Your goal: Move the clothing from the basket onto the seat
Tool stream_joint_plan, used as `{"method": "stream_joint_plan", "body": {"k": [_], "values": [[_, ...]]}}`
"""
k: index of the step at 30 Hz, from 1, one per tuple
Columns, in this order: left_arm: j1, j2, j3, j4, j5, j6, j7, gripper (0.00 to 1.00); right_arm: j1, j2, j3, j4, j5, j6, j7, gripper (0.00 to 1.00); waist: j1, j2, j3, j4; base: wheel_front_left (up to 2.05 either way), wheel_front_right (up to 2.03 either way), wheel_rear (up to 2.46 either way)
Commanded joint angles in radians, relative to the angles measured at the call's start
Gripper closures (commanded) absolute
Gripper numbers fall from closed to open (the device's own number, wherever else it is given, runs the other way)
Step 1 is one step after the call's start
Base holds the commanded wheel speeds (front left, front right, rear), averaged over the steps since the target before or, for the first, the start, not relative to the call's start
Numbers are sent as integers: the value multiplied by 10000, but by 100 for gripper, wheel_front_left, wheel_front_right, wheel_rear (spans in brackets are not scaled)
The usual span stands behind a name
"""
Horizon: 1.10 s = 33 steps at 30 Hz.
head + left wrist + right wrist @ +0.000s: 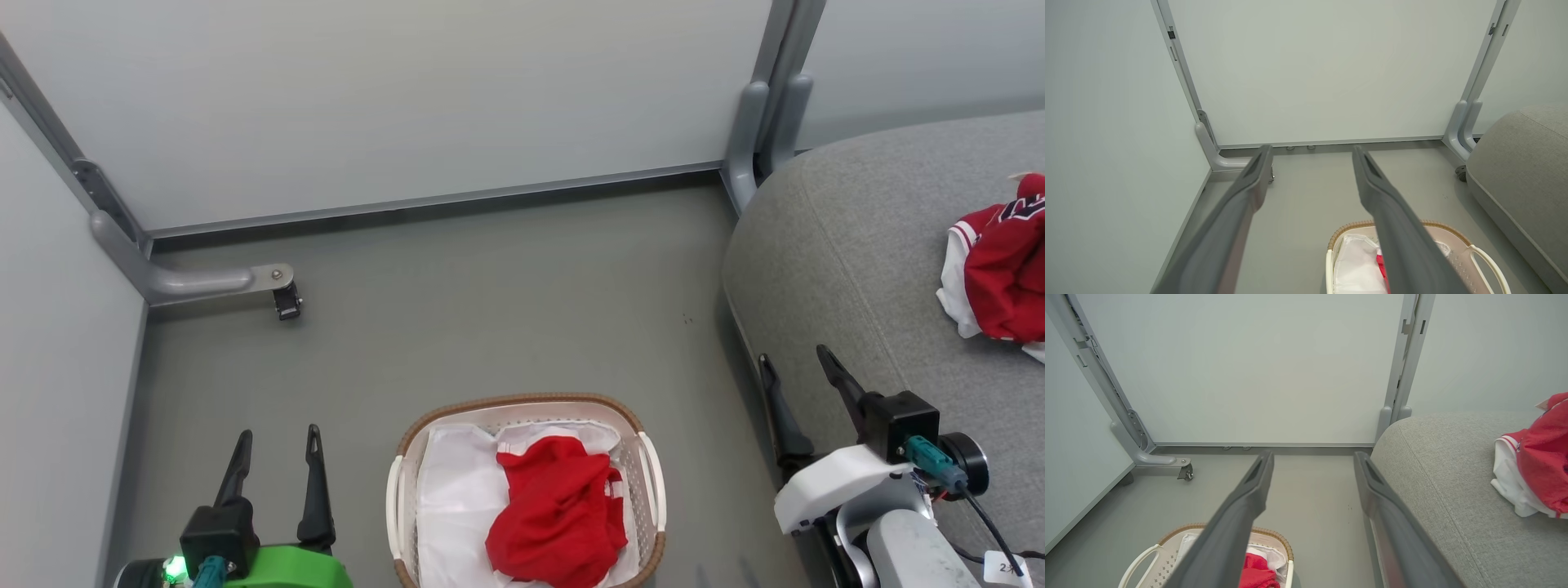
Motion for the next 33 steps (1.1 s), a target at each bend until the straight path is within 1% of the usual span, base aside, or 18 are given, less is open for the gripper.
{"method": "stream_joint_plan", "body": {"k": [1,9,17,20,29,33], "values": [[41,22,-25,62,-65,-12,1,0,-61,-49,9,-34,49,-14,-18,0,1,0,73,-36,0,0,0],[-403,23,-365,418,-284,0,3,0,-411,-126,125,-305,164,-14,-18,0,1,0,714,-233,0,0,0],[-1265,25,-837,829,-320,39,3,0,-1144,-198,359,-963,329,-14,-18,0,1,0,2128,-579,0,0,0],[-1655,28,-948,1039,-350,116,3,0,-1445,-185,471,-1225,380,-14,-18,0,1,0,2684,-764,0,0,0],[-2885,31,-1455,1927,-320,5,3,0,-2288,-104,627,-1941,686,-14,-17,0,1,0,4265,-1229,0,0,0],[-3549,35,-1701,2588,-261,-55,1,0,-2670,-97,737,-2164,764,-14,-18,0,1,0,4954,-1455,0,0,0]]}}
